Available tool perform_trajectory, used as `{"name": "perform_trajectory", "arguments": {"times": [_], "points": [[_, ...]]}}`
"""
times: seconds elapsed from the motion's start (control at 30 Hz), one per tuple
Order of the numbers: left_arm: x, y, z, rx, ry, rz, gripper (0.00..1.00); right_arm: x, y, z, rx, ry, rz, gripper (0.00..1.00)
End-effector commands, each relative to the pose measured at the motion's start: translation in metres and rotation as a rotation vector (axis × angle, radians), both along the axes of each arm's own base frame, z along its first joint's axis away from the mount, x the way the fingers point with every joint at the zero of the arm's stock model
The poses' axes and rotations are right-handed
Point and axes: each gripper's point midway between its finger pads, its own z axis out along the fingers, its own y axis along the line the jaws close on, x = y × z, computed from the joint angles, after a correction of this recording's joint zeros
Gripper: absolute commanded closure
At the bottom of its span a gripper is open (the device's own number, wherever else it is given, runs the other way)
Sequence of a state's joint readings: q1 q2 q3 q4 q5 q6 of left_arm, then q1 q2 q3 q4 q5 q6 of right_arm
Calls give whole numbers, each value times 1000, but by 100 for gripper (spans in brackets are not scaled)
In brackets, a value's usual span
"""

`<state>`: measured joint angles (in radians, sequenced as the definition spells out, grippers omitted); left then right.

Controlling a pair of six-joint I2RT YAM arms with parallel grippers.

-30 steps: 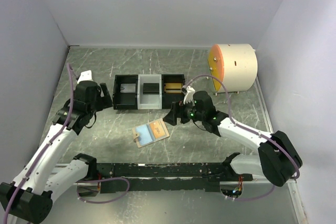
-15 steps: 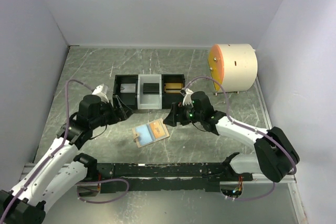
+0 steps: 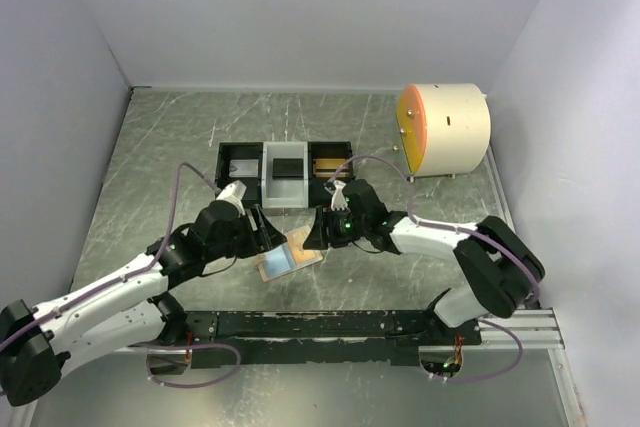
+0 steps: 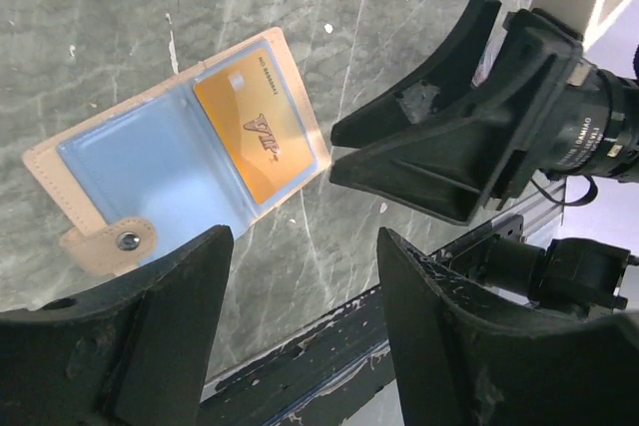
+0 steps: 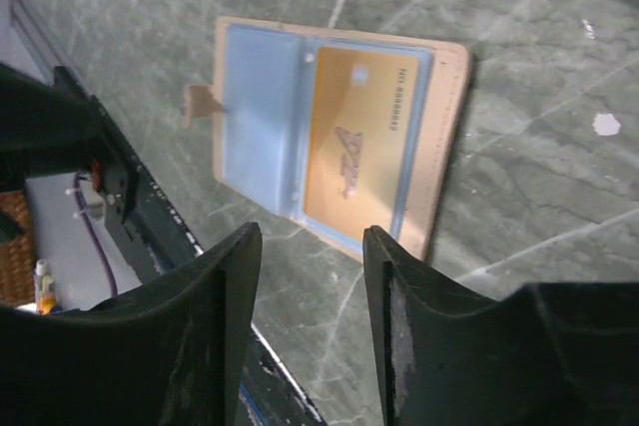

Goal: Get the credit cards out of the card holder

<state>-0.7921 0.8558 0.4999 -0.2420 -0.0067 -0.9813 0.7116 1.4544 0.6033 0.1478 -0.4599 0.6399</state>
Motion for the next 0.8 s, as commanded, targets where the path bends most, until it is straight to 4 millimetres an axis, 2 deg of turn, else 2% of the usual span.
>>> {"name": "perform_trajectory", "arguments": {"times": [0.0, 0.3, 0.6, 0.77], "points": [[9, -15, -2, -62, 2, 66, 31, 13, 1, -13, -51, 6, -36, 56], [2, -29, -42, 8, 97, 100, 43, 15, 9, -19, -61, 21, 11, 66], [3, -32, -62, 11, 122, 115, 46, 8, -4, -49, -132, 68, -17, 69], [4, -35, -69, 13, 122, 110, 46, 5, -9, -58, -153, 83, -23, 73]]}}
